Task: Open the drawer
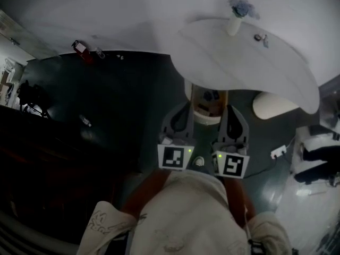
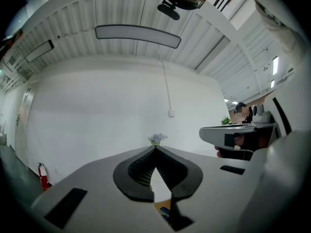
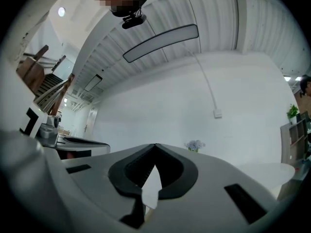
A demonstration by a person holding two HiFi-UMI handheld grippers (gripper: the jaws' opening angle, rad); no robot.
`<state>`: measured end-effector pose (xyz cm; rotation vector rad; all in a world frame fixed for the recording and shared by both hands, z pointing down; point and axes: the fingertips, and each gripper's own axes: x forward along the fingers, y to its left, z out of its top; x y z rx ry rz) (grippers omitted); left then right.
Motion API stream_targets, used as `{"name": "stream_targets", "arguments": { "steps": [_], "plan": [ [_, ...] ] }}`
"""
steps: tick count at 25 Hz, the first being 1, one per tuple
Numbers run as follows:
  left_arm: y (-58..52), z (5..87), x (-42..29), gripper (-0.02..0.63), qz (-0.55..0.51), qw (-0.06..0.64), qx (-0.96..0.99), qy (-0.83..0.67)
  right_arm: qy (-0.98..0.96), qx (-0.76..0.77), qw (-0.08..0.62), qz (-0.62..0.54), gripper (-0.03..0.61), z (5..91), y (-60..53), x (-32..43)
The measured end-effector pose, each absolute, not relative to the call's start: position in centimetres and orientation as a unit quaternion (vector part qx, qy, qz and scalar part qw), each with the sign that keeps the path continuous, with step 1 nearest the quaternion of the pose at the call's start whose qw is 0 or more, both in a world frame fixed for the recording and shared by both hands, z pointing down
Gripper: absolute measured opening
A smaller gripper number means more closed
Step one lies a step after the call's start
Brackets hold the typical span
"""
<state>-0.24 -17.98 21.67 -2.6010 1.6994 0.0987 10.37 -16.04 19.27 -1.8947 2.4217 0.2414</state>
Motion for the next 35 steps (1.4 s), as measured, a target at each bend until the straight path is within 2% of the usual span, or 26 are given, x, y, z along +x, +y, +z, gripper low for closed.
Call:
{"name": "stream_targets", "arguments": {
  "steps": [20, 35],
  "plan": [
    [-19.6, 22.0, 1.3, 0.002, 0.017, 0.039, -0.86, 0.509, 0.77, -0.636, 0.004, 0.059, 0.005, 19.9, -16.2, 13.8],
    [-18.3, 23.3, 1.0, 0.002, 0.022, 0.012, -0.861, 0.508, 0.768, -0.638, -0.004, 0.054, 0.005, 20.7, -15.4, 13.6]
  ]
}}
